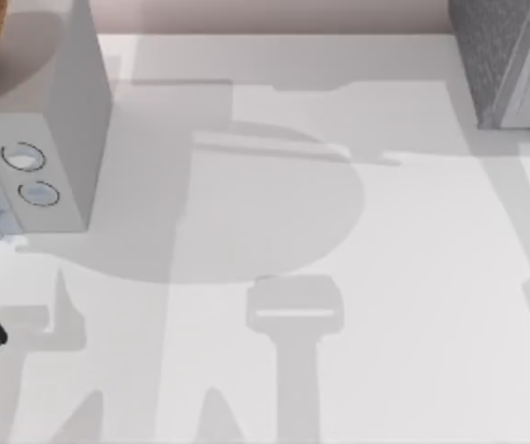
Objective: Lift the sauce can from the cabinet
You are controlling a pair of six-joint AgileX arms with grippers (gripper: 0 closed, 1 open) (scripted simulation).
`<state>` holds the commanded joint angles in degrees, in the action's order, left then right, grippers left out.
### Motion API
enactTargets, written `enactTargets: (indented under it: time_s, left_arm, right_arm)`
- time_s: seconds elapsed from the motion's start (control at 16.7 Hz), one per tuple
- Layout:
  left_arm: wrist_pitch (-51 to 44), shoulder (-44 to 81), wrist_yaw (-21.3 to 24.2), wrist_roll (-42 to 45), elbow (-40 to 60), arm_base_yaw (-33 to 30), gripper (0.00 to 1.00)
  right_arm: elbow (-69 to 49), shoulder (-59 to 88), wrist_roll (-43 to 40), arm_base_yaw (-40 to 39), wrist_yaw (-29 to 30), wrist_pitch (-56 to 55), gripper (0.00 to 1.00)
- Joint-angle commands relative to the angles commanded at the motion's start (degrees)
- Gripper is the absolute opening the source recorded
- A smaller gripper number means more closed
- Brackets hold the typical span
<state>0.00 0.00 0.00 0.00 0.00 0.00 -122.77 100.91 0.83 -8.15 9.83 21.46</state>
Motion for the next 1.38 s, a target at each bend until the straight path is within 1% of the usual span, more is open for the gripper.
enactTargets:
  time_s: [0.06, 0.12, 0.66, 0.78, 1.02, 1.38]
  left_arm:
    - [0.0, 0.0, 0.0, 0.0, 0.0, 0.0, 1.0]
    - [0.0, 0.0, 0.0, 0.0, 0.0, 0.0, 1.0]
    - [0.0, 0.0, 0.0, 0.0, 0.0, 0.0, 1.0]
    - [0.0, 0.0, 0.0, 0.0, 0.0, 0.0, 1.0]
    - [0.0, 0.0, 0.0, 0.0, 0.0, 0.0, 1.0]
    - [0.0, 0.0, 0.0, 0.0, 0.0, 0.0, 1.0]
  right_arm:
    - [0.0, 0.0, 0.0, 0.0, 0.0, 0.0, 0.02]
    - [0.0, 0.0, 0.0, 0.0, 0.0, 0.0, 0.0]
    - [0.01, -0.18, 0.1, -0.18, 0.0, 0.09, 0.0]
    - [0.08, -2.12, 0.1, -1.14, 0.39, 1.36, 0.0]
    - [1.24, -9.71, 0.06, -4.4, 2.77, 7.59, 0.0]
    - [3.51, -22.01, 0.03, -8.75, 8.07, 18.69, 0.0]
